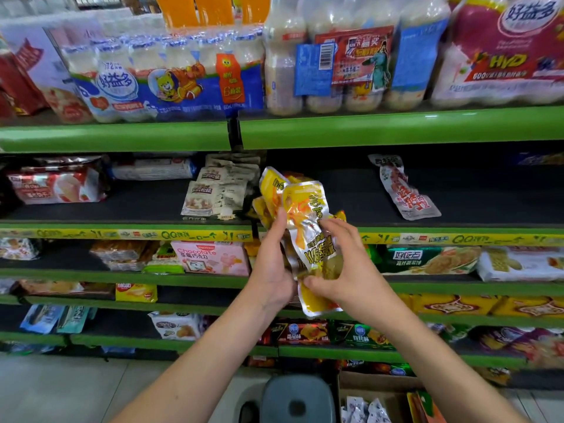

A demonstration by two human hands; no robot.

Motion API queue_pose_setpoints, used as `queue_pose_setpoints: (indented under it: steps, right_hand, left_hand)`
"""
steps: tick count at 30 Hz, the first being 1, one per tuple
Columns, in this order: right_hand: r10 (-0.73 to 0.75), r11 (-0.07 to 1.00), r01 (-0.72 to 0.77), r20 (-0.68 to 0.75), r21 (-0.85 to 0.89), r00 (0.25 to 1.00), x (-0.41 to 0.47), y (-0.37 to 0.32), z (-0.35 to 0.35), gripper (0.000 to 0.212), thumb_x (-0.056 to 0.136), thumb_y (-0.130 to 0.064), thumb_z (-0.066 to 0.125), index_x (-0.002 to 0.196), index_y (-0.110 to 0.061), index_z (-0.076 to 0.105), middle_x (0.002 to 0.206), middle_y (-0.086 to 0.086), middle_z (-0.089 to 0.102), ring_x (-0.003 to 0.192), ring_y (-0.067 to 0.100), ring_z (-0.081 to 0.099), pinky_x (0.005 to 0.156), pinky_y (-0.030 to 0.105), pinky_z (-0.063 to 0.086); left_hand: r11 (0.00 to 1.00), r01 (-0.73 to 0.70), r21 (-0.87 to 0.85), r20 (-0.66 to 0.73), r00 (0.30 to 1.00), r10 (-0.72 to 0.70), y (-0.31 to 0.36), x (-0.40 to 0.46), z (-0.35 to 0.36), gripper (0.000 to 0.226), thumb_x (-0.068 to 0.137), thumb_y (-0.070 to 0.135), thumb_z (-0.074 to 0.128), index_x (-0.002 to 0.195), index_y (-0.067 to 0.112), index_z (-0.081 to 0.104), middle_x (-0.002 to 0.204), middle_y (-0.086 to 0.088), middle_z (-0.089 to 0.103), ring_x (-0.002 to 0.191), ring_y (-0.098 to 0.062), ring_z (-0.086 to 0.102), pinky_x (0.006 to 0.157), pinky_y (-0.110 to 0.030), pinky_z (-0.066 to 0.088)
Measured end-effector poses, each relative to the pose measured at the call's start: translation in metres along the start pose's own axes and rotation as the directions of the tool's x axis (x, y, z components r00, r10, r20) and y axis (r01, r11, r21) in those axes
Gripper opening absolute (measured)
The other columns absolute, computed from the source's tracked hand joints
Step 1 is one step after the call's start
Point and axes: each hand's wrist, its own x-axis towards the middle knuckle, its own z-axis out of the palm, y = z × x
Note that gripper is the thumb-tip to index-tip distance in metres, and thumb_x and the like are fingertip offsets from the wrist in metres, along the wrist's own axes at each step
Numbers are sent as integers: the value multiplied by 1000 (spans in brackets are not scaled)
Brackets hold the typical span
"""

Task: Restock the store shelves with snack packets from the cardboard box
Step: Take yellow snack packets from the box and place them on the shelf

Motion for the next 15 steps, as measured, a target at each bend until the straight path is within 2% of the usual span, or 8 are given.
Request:
queue_pose_setpoints:
  steps: [2,4,7,8,10,12,13,15]
  right_hand:
    - [5,999,-4,-19,41,1000,2,6,-2,96,72,-20,84,151,-32,31,145,-29,24,128,-26,23,92,-9,22]
    - [18,998,-17,-19,64,1000,4,8,-4,97,69,-22,86,150,-32,33,142,-34,24,129,-24,24,91,-9,24]
    - [8,999,-8,3,47,1000,5,6,-6,94,68,-46,78,150,-34,33,144,-39,19,129,-26,23,91,-8,25]
    - [-10,1000,10,12,6,1000,5,5,-6,92,70,-56,69,151,-36,31,147,-39,16,132,-24,21,96,-3,24]
    - [-28,995,29,7,-95,1000,5,7,-4,86,78,-71,51,154,-39,27,153,-40,10,142,-11,19,107,18,23]
    - [-6,990,1,-37,-142,999,6,7,-1,91,77,-83,44,154,-38,27,154,-40,10,142,-3,22,106,29,26]
    - [5,988,-16,-67,-151,998,6,6,1,96,73,-84,48,153,-35,28,152,-38,12,137,-3,26,103,29,30]
    - [19,987,-35,-102,-160,995,6,7,4,92,72,-71,63,148,-32,30,148,-33,16,122,-7,37,93,26,38]
  left_hand:
    - [1000,-15,10,7,1000,15,-1,1,-3,56,89,61,56,110,14,78,120,-14,73,110,-29,71,82,-42,60]
    - [998,-43,38,-24,999,44,-3,3,-3,53,91,59,55,110,16,79,120,-13,73,110,-29,71,81,-41,61]
    - [996,-54,68,-99,993,61,-3,5,1,56,88,52,62,123,8,71,124,-17,71,113,-33,69,87,-45,60]
    - [996,-55,76,-131,989,64,-2,5,1,59,87,48,65,128,7,67,124,-17,70,113,-34,69,87,-46,60]
    - [993,-71,98,-179,980,88,-2,7,1,61,81,41,72,132,10,63,124,-15,71,113,-34,69,91,-49,58]
    - [986,-83,148,-206,972,113,-3,8,0,64,73,37,78,131,15,62,123,-11,72,111,-31,70,95,-52,56]
    - [984,-83,161,-211,971,117,-5,9,0,65,71,33,80,131,15,62,121,-11,73,110,-31,71,94,-53,56]
    - [982,-87,170,-193,974,120,-7,11,1,66,71,24,83,132,11,59,121,-15,72,111,-34,70,96,-57,54]
